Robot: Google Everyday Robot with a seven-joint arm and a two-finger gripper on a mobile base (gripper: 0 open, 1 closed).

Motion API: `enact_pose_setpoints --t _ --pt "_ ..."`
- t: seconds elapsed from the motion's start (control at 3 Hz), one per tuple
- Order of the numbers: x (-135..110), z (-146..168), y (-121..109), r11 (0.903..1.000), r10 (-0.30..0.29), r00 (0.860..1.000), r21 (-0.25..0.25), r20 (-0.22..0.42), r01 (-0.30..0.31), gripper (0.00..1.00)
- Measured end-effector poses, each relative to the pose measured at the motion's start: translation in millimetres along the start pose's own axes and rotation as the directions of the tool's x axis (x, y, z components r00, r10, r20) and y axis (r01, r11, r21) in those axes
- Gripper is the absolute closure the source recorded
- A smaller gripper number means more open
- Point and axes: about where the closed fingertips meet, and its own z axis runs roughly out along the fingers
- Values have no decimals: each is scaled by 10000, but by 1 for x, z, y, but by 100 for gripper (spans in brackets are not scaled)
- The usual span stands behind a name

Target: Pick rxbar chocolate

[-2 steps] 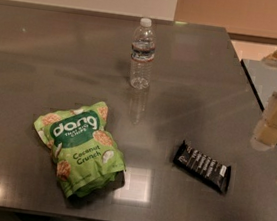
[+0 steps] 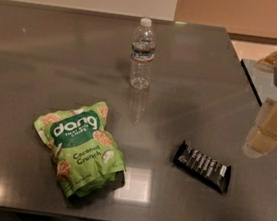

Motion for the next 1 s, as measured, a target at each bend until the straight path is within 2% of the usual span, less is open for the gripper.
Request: enact_pose_setpoints --t 0.33,0.67,1.0 --pt "-17 13 30 9993 -326 9965 -143 773 338 0" --pt "-27 42 55 9983 -317 9900 -437 1376 380 0" --pt "-28 71 70 9970 -114 9862 -736 1652 239 0"
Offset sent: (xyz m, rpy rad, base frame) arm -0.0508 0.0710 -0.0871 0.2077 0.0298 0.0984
